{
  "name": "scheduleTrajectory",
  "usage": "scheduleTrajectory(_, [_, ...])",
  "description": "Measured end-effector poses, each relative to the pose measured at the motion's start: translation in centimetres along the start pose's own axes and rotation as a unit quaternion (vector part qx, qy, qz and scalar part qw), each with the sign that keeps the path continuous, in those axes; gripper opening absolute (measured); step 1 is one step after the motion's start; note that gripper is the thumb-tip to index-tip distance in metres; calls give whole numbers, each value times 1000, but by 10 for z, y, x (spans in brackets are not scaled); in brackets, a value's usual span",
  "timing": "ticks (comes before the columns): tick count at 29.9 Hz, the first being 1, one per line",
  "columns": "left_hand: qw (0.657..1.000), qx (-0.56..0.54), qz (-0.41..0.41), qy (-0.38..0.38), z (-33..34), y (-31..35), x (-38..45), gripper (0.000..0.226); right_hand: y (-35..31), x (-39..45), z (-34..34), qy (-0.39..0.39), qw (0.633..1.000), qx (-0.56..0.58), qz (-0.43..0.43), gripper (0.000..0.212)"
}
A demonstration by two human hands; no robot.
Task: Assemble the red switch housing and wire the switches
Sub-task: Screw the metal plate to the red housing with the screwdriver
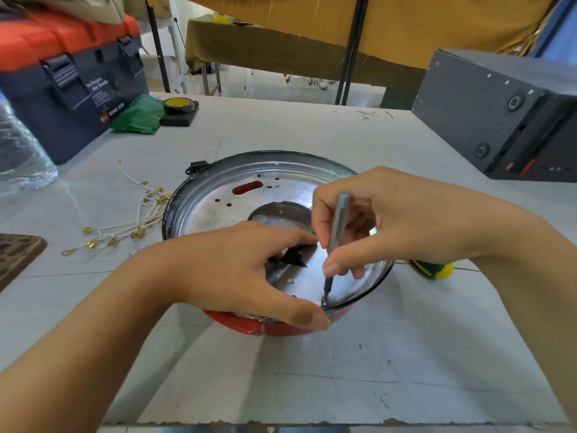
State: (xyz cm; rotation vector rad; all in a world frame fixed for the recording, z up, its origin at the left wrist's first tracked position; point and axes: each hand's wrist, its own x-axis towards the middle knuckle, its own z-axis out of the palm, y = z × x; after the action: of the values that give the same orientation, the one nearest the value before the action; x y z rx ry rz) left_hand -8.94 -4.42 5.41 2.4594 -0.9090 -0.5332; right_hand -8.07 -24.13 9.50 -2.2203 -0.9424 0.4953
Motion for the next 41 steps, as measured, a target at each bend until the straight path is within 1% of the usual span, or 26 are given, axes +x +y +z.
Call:
scheduleTrajectory(2, [1000, -3, -2, 2, 1, 0, 0, 67, -6, 1, -3, -13, 1000, -18, 3, 19])
scheduleTrajectory(6, [1000, 6, -12, 3, 1, -2, 0, 77, -16, 3, -9, -46, 997, -47, 33, 17])
scheduleTrajectory(11, [1000, -17, 4, 5, 1, -2, -1, 64, -26, 3, -11, -90, 990, -90, 66, 13])
scheduleTrajectory(14, [1000, -17, 11, 7, 2, -2, -1, 64, -31, 3, -10, -81, 987, -121, 64, 12])
scheduleTrajectory(18, [1000, -9, 5, 5, 2, -3, 1, 73, -33, 4, -13, -66, 986, -138, 72, 11])
scheduleTrajectory(23, [1000, 4, 4, 8, 2, -3, 0, 76, -36, 7, -12, -52, 977, -186, 94, 17])
scheduleTrajectory(25, [1000, 4, 6, 11, 2, -3, 0, 70, -38, 9, -10, -50, 970, -214, 105, 22])
scheduleTrajectory(28, [1000, -4, 15, 21, 2, -1, -1, 53, -41, 11, -7, -50, 956, -267, 114, 30])
scheduleTrajectory(32, [999, -14, 33, 25, 3, -2, 0, 50, -43, 13, -3, -33, 927, -358, 104, 46])
scheduleTrajectory(34, [999, -14, 38, 26, 3, -3, 0, 49, -43, 13, -2, -27, 914, -394, 94, 50])
scheduleTrajectory(37, [999, -20, 45, 22, 2, -3, 0, 47, -43, 13, -1, -43, 922, -377, 83, 44])
scheduleTrajectory(39, [998, -23, 57, 24, 2, -2, -2, 40, -45, 12, -3, -63, 931, -349, 85, 30])
scheduleTrajectory(41, [998, -23, 60, 27, 1, -1, -3, 39, -47, 11, -5, -94, 939, -322, 81, 16])
